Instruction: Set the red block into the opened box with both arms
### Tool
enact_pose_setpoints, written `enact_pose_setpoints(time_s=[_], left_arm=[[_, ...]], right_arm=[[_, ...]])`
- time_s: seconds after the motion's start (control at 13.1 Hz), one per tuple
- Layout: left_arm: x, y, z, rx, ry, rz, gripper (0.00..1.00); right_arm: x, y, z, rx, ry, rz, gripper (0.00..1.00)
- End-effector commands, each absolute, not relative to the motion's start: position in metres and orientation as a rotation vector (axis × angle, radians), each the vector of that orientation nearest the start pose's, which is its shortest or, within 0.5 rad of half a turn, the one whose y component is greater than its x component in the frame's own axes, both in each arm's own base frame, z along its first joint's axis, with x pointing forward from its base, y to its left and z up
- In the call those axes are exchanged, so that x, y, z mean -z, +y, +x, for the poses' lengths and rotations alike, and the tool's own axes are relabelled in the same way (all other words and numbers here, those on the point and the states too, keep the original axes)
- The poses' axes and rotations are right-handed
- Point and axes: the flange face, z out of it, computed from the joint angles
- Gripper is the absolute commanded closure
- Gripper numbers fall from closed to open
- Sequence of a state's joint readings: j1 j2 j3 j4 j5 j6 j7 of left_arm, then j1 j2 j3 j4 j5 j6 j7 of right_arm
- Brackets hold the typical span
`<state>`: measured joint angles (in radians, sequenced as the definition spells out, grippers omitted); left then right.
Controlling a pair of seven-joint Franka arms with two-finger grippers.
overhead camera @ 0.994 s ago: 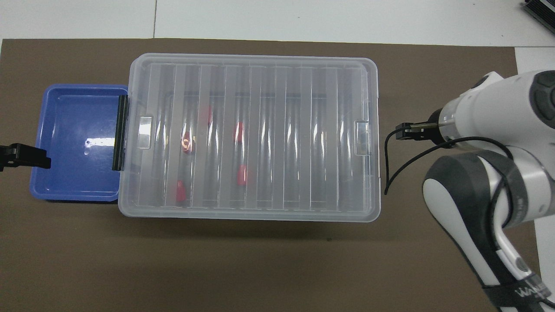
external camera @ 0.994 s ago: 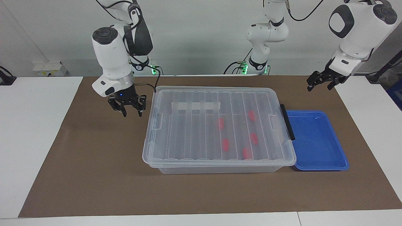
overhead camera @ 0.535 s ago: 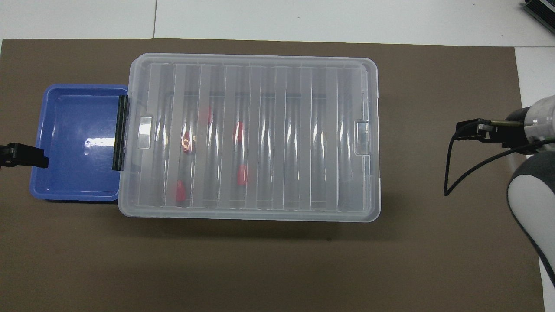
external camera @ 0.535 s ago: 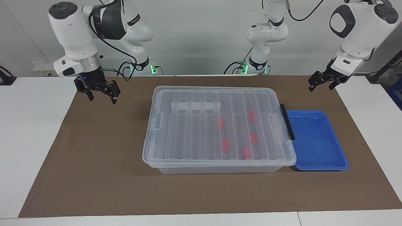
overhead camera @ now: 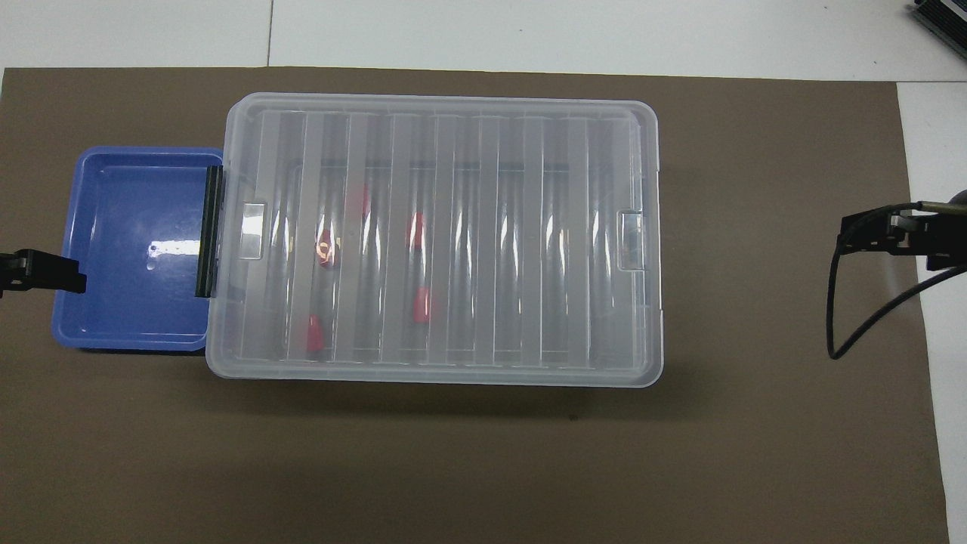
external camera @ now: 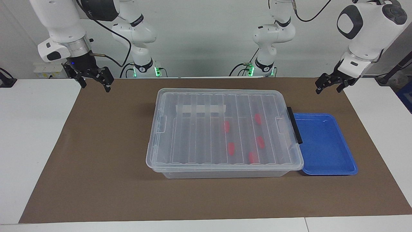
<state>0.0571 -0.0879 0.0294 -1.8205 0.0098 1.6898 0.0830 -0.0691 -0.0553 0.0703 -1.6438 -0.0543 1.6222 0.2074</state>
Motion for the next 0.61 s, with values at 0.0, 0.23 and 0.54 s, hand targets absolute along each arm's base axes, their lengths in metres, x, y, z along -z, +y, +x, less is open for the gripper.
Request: enact_pose_setpoints(time_s=[0.0, 0.23, 0.54], left_arm=[[-0.5629, 0.0482, 0.5206, -0.048, 0.011, -3.142, 0.0], [-0.5624, 0.0483, 0.5206, -0.048, 0.011, -3.143, 0.0], [-0.5623, 0.0474, 0.5207, -0.048, 0.014, -3.142, 0.0]], right_arm=[[-0.6248, 0.0037, 0.5513, 0.039, 0.324, -3.173, 0.0], [-0.6243, 0.003, 0.5516, 0.039, 0.306, -3.166, 0.0], [-0.6202, 0.0039, 0.5471, 0.006, 0.25, -3.174, 0.0]])
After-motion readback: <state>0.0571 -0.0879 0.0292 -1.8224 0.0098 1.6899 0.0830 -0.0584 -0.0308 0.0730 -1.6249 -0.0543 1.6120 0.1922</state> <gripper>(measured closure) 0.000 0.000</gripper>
